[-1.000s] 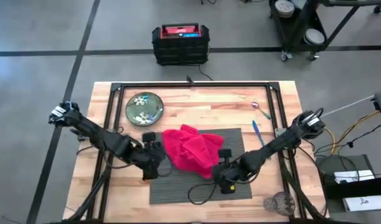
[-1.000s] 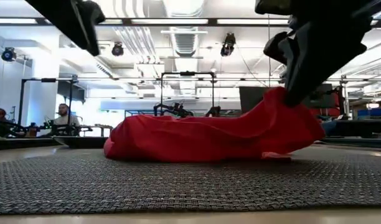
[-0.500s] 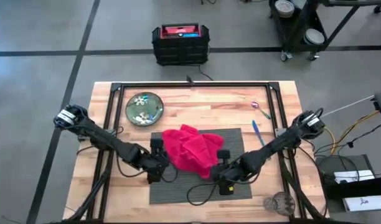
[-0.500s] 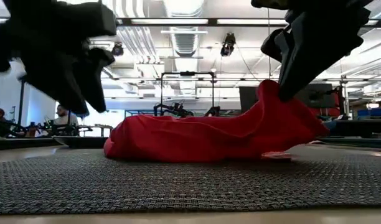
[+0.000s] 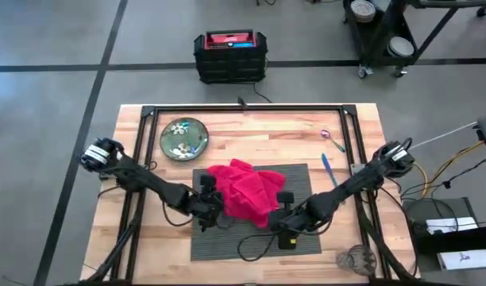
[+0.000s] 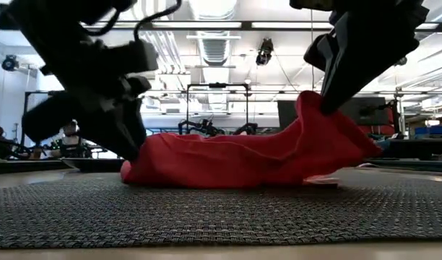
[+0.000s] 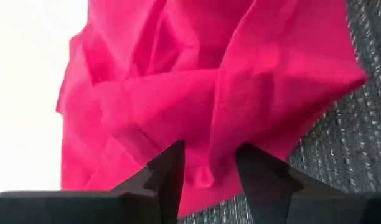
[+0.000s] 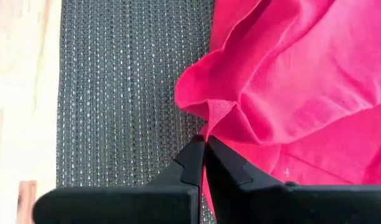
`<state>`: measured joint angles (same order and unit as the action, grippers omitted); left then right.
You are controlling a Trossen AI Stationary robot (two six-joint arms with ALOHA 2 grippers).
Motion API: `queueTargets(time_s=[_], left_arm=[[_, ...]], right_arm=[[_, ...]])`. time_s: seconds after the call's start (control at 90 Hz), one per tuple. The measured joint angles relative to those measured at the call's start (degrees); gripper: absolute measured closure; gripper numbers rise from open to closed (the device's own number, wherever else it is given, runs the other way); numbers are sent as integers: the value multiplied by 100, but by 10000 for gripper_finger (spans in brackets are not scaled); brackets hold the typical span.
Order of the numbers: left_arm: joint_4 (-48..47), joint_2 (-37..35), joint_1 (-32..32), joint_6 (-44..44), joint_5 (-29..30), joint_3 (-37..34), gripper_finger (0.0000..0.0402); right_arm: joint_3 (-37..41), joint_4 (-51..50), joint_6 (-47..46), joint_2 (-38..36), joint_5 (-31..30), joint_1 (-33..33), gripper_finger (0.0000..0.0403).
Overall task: Set table place
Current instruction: Fold the red table napkin
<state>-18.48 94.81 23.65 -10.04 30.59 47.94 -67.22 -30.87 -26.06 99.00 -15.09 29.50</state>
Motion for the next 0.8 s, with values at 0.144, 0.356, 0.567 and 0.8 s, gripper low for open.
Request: queueTargets(time_s=[0.144, 0.356, 0.567, 0.8], left_arm=[[-7, 91, -13, -9, 310, 42, 328], [-1317, -18, 26, -142, 485, 708, 396], [-4086, -316, 292, -872, 555, 2408, 401], [-5670, -550, 376, -1233, 466, 3898, 401]], right_arm=[[0, -9, 2, 0, -11, 16, 403], [0, -120, 7, -96, -139, 44, 403], [-436, -1194, 9, -670, -805, 95, 403], [-1073, -2669, 22, -1388, -1749, 92, 403]])
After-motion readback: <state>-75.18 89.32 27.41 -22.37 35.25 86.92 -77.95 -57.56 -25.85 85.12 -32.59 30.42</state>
